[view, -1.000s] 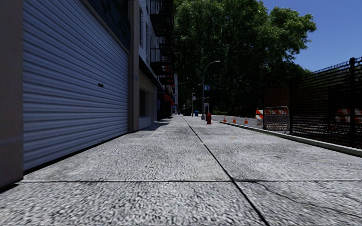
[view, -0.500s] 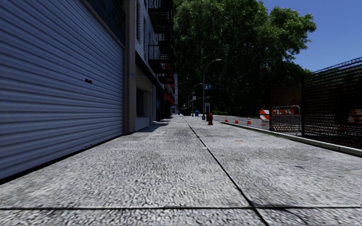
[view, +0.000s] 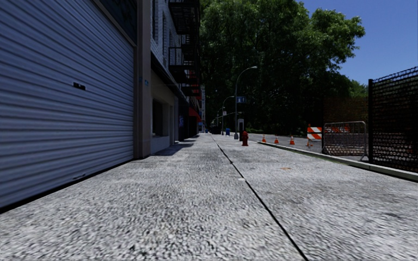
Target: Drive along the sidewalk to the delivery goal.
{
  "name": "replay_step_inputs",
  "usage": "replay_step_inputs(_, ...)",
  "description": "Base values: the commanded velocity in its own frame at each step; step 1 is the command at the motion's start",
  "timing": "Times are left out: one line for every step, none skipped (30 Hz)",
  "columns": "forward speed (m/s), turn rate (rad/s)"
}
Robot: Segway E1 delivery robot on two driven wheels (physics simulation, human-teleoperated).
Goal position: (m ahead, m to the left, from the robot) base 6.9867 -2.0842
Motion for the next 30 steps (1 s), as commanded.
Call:
replay_step_inputs(2.0,0.0)
replay_step_inputs(2.0,0.0)
replay_step_inputs(2.0,0.0)
replay_step_inputs(2.0,0.0)
replay_step_inputs(2.0,0.0)
replay_step_inputs(2.0,-0.09)
replay_step_inputs(2.0,-0.19)
replay_step_inputs(2.0,-0.32)
replay_step_inputs(2.0,-0.73)
replay_step_inputs(2.0,-0.83)
replay_step_inputs(2.0,-0.8)
replay_step_inputs(1.92,-0.05)
replay_step_inputs(1.81,0.0)
replay_step_inputs(1.81,0.0)
replay_step_inputs(1.74,0.0)
replay_step_inputs(1.72,0.0)
replay_step_inputs(1.71,0.0)
replay_step_inputs(1.71,0.0)
replay_step_inputs(1.71,-0.03)
replay_step_inputs(1.71,-0.5)
replay_step_inputs(1.71,-0.68)
replay_step_inputs(1.71,-0.84)
replay_step_inputs(1.71,-0.92)
replay_step_inputs(1.71,-0.97)
replay_step_inputs(1.71,-0.98)
replay_step_inputs(1.71,-0.77)
replay_step_inputs(1.71,-0.6)
replay_step_inputs(1.71,-0.6)
replay_step_inputs(1.71,-0.37)
replay_step_inputs(1.71,-0.15)
